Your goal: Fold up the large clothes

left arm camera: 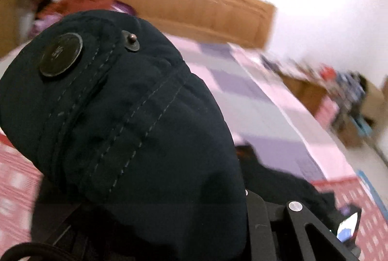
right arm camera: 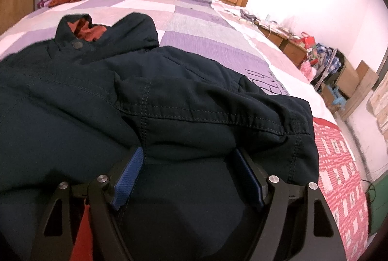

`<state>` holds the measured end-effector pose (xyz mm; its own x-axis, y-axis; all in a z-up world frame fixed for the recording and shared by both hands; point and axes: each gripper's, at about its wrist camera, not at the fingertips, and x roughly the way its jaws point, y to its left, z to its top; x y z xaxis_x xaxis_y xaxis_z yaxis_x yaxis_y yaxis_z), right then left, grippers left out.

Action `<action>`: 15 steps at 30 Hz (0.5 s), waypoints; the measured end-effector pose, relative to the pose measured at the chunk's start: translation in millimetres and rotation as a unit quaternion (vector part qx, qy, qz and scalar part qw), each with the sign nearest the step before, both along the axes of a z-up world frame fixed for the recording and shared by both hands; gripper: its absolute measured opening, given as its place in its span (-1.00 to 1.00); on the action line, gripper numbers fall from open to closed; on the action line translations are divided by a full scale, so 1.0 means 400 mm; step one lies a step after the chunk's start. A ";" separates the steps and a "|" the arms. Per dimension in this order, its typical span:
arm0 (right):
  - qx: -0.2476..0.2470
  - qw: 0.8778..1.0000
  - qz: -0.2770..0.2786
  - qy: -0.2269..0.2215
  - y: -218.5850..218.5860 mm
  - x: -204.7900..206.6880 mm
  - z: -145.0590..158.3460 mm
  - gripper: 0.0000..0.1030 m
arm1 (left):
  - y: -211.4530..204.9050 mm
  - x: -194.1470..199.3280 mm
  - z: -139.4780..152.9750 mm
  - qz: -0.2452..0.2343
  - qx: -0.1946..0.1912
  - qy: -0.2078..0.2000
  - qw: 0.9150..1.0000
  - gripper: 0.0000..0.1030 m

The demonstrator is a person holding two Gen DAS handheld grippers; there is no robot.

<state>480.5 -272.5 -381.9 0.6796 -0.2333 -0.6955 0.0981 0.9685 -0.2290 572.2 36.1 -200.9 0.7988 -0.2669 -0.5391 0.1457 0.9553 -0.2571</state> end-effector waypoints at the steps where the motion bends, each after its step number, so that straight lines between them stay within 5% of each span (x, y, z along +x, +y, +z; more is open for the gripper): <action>1: 0.014 1.000 -0.003 -0.006 -0.014 -0.014 0.022 0.53 | -0.048 0.007 -0.025 -0.015 0.004 0.010 1.000 -0.61; 5: 0.033 0.998 -0.017 -0.058 -0.074 -0.093 0.116 0.53 | -0.261 0.014 -0.153 -0.074 0.049 0.053 0.995 -0.60; 8: 0.023 0.997 -0.012 -0.076 -0.129 -0.154 0.165 0.53 | -0.355 0.012 -0.263 -0.076 0.105 0.090 0.988 -0.40; 13: 0.021 0.998 -0.010 -0.056 -0.199 -0.216 0.185 0.53 | -0.456 -0.050 -0.253 -0.115 0.118 0.063 0.984 0.54; 15: 0.022 0.998 -0.017 -0.057 -0.221 -0.241 0.194 0.53 | -0.495 -0.083 -0.229 -0.168 0.097 0.049 0.980 0.66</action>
